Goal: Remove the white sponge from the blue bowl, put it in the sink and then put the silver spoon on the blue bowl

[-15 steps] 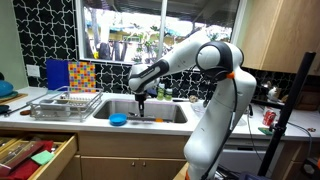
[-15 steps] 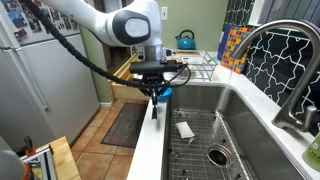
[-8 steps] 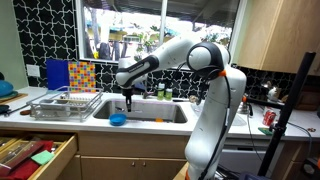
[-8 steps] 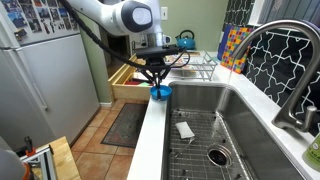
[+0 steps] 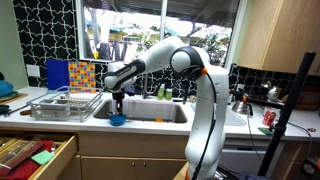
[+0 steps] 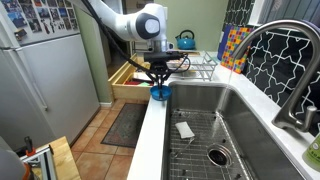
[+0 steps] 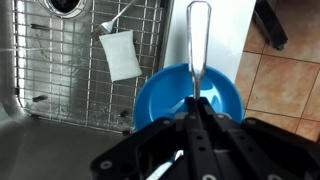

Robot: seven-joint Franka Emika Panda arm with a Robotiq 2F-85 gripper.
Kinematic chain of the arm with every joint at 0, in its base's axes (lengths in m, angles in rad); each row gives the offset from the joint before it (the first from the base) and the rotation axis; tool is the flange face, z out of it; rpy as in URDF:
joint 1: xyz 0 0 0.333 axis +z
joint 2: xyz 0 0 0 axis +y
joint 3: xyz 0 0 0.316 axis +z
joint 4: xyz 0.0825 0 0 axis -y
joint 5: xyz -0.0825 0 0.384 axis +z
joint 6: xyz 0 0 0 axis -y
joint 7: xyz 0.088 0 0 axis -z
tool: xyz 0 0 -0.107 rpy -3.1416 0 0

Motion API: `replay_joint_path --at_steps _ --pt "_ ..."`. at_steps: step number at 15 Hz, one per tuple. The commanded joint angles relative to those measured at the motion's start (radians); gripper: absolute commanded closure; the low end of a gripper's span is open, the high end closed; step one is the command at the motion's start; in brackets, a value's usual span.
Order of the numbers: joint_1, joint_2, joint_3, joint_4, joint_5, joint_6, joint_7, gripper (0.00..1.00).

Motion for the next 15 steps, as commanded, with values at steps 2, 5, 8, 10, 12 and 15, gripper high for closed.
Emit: replay_joint_path --at_steps 2,5,8,10,12,15 --pt "0.004 0.057 0.021 0.075 -0.020 -0.074 0.043 0.98" --pt "0.002 0.072 0.027 0.086 -0.019 -0.077 0.058 0.98" --pt "-0.001 0.082 0.029 0.091 -0.015 -0.076 0.063 0.98" --pt "-0.002 0.085 0.029 0.092 -0.013 -0.075 0.066 0.98" --pt "-0.002 0.087 0.030 0.090 -0.008 -0.076 0.066 0.98" --pt "-0.002 0.089 0.030 0.090 -0.012 -0.073 0.069 0.92"
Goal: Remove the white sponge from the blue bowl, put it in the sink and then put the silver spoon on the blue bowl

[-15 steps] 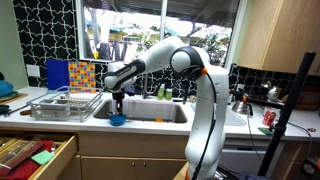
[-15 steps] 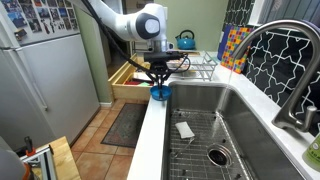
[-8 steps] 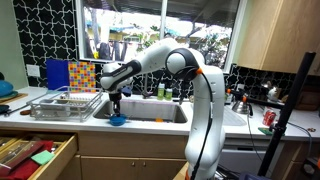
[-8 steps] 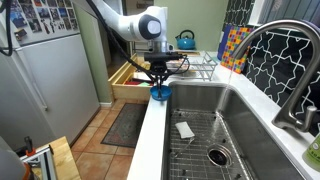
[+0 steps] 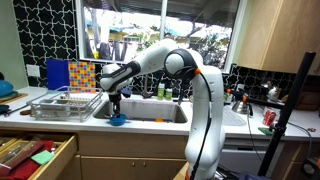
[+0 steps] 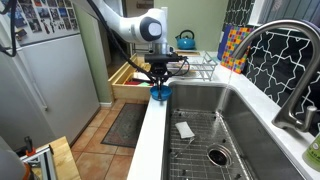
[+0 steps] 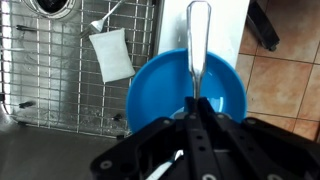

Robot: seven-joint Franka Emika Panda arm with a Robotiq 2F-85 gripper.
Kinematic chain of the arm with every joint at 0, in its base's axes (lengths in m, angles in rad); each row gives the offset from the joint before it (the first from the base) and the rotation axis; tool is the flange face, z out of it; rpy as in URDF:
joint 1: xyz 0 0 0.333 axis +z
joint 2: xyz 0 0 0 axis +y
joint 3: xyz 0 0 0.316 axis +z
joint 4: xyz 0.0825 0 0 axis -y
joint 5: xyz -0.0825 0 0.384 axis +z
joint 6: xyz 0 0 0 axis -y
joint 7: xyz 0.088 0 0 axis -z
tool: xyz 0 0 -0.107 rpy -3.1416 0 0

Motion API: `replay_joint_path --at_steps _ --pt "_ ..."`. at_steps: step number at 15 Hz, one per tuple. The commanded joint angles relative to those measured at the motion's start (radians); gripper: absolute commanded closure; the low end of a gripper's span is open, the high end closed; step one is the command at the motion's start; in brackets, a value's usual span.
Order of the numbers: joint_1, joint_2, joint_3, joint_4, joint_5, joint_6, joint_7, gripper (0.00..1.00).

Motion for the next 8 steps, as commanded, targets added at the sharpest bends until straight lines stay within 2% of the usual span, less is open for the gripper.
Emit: replay_joint_path --at_steps 1,2,3,8 --pt "-0.004 0.013 0.006 0.016 -0.009 -0.022 0.020 0.79" --pt "-0.004 0.013 0.006 0.016 -0.009 -0.022 0.021 0.67" --pt "-0.004 0.013 0.006 0.016 -0.008 -0.022 0.022 0.64" --pt "-0.005 0.012 0.007 0.018 -0.001 -0.023 0.022 0.27"
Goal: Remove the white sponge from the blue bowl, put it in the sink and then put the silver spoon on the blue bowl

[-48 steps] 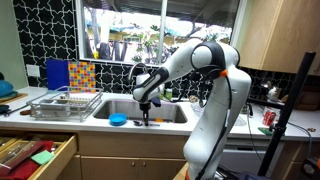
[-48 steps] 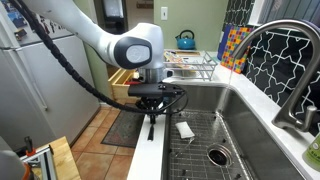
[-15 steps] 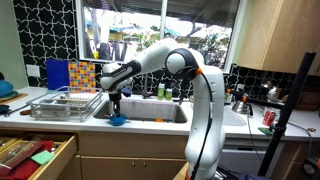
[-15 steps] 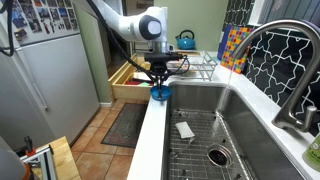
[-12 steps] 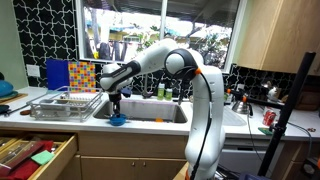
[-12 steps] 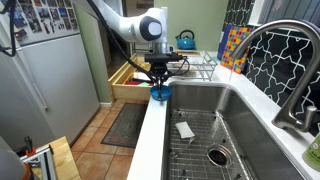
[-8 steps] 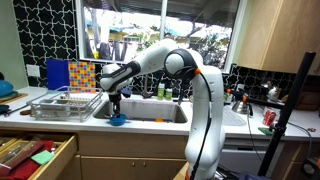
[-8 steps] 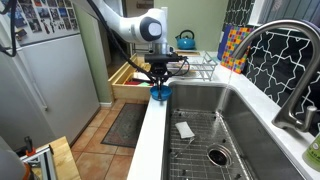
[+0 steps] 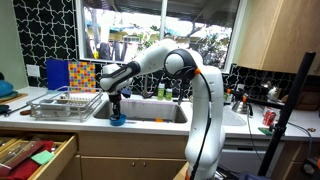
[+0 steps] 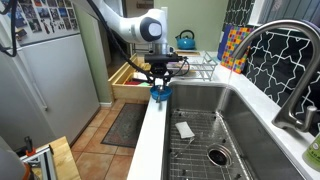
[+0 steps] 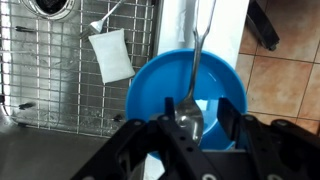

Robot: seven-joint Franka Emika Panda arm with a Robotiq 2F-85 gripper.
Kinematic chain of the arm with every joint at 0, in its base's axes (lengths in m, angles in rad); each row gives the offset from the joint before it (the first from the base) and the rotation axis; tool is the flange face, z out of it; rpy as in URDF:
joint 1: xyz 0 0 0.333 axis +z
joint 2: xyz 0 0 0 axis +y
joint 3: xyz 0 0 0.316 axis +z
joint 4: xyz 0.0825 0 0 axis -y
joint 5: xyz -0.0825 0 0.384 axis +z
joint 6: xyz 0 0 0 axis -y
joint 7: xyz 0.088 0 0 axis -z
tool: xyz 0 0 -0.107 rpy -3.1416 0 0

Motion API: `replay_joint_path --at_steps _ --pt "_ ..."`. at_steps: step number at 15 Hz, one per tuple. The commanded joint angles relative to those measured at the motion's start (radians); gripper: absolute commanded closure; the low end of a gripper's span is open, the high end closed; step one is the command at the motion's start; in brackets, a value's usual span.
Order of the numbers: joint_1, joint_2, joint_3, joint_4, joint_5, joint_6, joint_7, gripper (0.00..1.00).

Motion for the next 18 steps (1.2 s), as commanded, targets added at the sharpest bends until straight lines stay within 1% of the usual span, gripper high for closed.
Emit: replay_joint_path --at_steps 1,2,3,5,8,10,11,13,15,18 --pt "-0.005 0.011 0.007 0.018 -0.002 -0.022 0.019 0.36" --pt "-0.004 0.011 0.007 0.017 -0.006 -0.022 0.023 0.24" --pt "-0.004 0.011 0.007 0.017 -0.006 -0.022 0.023 0.22" --pt "-0.004 0.008 0.008 0.017 -0.004 -0.021 0.021 0.12" --pt "-0.005 -0.006 0.008 0.012 -0.004 -0.017 0.019 0.01" --pt "-0.008 -0.032 0.006 0.006 0.011 -0.015 0.045 0.00" --pt "-0.003 -0.057 -0.001 -0.002 0.011 -0.005 0.149 0.00" --pt "-0.007 -0.104 -0.002 -0.001 0.030 -0.050 0.234 0.00" --pt "-0.008 -0.161 -0.006 -0.009 0.027 -0.082 0.333 0.00" --pt "-0.008 -0.243 -0.012 -0.014 0.008 -0.167 0.488 0.00"
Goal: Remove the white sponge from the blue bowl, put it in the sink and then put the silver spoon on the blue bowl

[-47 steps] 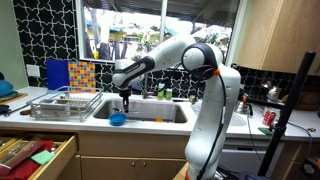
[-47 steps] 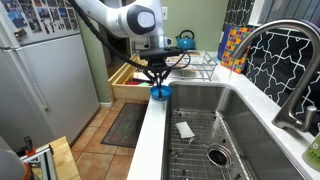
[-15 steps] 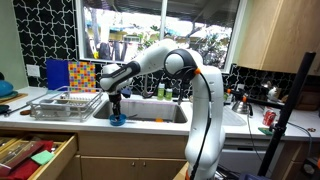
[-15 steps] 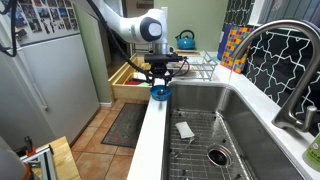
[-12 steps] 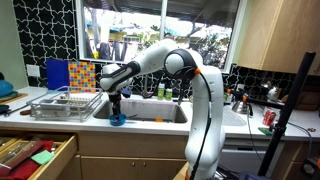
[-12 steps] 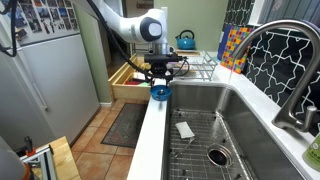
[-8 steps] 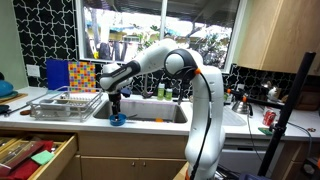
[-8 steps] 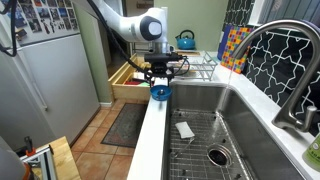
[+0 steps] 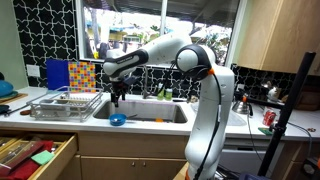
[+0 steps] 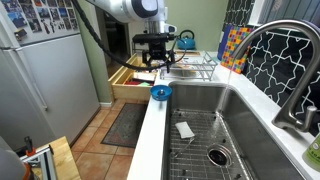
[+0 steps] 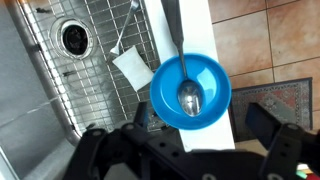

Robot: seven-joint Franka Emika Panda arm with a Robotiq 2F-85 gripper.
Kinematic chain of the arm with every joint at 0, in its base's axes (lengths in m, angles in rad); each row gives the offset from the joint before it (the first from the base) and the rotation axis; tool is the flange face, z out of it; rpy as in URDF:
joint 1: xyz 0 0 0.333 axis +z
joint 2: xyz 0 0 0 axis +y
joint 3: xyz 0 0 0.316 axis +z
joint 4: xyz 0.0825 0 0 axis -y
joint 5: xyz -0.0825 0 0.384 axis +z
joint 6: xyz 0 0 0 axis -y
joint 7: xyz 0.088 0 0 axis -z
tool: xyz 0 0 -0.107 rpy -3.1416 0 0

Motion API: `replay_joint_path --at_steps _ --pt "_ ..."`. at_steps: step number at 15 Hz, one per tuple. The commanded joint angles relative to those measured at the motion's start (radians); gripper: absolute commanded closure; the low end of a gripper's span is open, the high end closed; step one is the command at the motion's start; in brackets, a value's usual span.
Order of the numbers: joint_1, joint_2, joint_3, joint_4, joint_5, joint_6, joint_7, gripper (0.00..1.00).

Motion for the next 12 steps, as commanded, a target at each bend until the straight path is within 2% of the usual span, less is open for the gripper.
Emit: replay_joint_path --at_steps 1,6,7,8,12 --pt "-0.004 -0.112 -0.008 -0.036 0.002 -0.089 0.177 0.00" --pt "-0.021 -0.184 -0.010 -0.044 -0.006 -0.161 0.386 0.00" --pt "-0.020 -0.197 -0.015 -0.057 0.013 -0.160 0.365 0.00" --pt "-0.015 -0.156 -0.010 -0.008 -0.001 -0.152 0.342 0.00" --pt "-0.017 -0.174 -0.012 -0.029 -0.001 -0.154 0.354 0.00"
